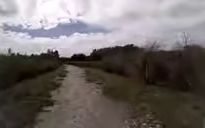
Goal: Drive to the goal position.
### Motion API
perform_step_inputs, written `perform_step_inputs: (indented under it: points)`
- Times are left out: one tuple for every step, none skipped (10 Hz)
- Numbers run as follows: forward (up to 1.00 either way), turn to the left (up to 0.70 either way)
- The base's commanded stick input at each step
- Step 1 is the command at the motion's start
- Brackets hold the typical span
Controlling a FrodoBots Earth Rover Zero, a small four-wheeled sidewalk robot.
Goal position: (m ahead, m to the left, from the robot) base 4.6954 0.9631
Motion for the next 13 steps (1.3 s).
perform_step_inputs:
  points:
    - [0.85,0.33]
    - [0.85,0.34]
    - [0.85,0.06]
    - [0.85,0.00]
    - [0.85,0.00]
    - [0.85,0.00]
    - [0.85,0.00]
    - [0.85,0.00]
    - [0.85,0.00]
    - [0.85,0.00]
    - [0.85,0.00]
    - [0.85,0.00]
    - [0.85,0.34]
